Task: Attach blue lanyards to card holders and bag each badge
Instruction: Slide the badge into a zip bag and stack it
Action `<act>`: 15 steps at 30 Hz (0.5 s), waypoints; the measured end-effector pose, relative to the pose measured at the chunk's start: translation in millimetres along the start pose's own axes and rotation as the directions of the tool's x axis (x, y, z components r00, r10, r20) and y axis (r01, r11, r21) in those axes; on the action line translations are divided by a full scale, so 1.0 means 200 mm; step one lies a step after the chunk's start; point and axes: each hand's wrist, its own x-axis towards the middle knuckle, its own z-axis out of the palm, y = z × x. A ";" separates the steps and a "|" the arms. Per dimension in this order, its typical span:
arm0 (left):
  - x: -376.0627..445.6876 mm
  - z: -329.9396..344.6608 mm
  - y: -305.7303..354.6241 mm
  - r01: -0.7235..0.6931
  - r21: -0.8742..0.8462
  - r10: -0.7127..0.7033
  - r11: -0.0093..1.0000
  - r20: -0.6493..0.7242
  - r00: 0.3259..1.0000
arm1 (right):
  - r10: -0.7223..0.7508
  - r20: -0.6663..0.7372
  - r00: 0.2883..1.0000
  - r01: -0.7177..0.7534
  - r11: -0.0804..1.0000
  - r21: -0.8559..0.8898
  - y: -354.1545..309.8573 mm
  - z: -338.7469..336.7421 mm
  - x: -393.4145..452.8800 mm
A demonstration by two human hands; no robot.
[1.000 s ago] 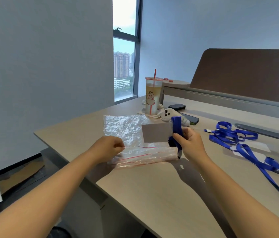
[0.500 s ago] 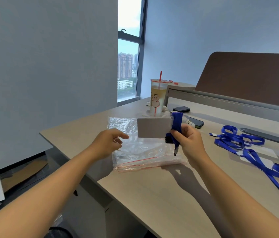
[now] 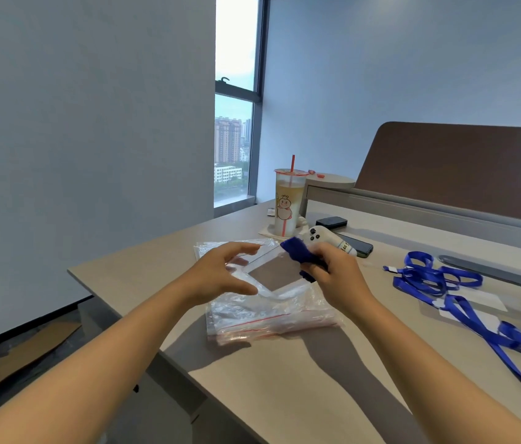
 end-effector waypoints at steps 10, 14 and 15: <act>0.03 0.00 0.10 -0.064 -0.040 0.054 0.997 -0.221 0.974 | 0.008 -0.106 0.994 0.018 0.970 0.243 -0.05 -0.05 0.01; 0.05 0.01 0.13 -0.083 -0.172 0.041 0.982 -0.238 0.970 | -0.041 -0.071 0.997 0.054 0.979 0.196 -0.06 -0.08 0.02; 0.05 0.01 0.13 -0.085 -0.185 0.040 0.979 -0.238 0.971 | -0.050 -0.048 0.998 0.058 0.983 0.177 -0.06 -0.08 0.02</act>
